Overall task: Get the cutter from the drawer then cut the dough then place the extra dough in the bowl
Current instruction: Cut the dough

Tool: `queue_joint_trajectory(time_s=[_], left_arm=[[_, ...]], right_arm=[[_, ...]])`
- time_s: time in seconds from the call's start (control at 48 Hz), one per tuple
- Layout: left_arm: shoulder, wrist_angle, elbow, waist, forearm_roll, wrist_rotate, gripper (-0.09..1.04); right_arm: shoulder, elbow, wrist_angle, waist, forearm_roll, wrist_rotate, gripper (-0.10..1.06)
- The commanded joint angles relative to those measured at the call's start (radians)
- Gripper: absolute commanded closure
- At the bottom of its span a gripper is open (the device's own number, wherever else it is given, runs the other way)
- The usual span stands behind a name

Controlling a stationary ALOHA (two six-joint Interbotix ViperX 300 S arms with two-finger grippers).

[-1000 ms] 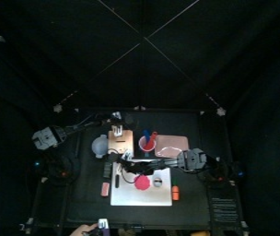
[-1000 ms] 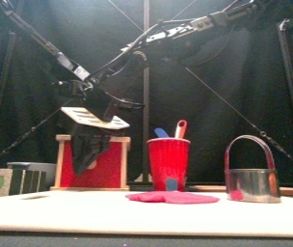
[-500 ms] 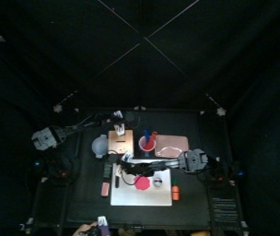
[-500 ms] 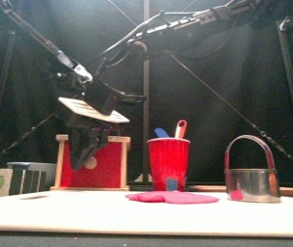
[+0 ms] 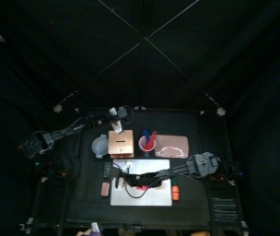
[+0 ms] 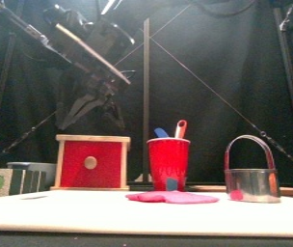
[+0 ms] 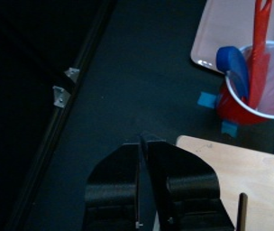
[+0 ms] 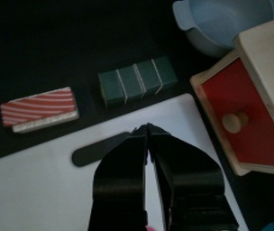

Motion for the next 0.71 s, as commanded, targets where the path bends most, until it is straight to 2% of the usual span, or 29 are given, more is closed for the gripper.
queue_joint_trajectory(time_s=[0.021,0.229,0.375,0.542,0.604,0.708], left_arm=[[-0.1,-0.071,0.051,-0.023,-0.043,0.003,0.47],[-0.285,-0.262,0.219,-0.132,-0.129,0.003,0.47],[-0.396,-0.302,0.308,-0.216,-0.199,-0.002,0.47],[-0.529,-0.339,0.383,-0.347,-0.296,0.006,0.47],[-0.568,-0.364,0.41,-0.4,-0.296,0.009,0.47],[-0.606,-0.43,0.457,-0.483,-0.285,0.005,0.47]], right_arm=[[-0.118,0.038,-0.006,0.011,-0.011,0.002,0.63],[-0.247,0.169,-0.032,0.035,-0.009,0.002,0.63],[-0.35,0.291,-0.074,0.037,0.006,0.005,0.63],[-0.463,0.425,-0.132,0.037,0.029,0.041,0.63],[-0.517,0.476,-0.143,0.04,0.04,0.066,0.63],[-0.586,0.543,-0.146,0.044,0.058,0.069,0.63]])
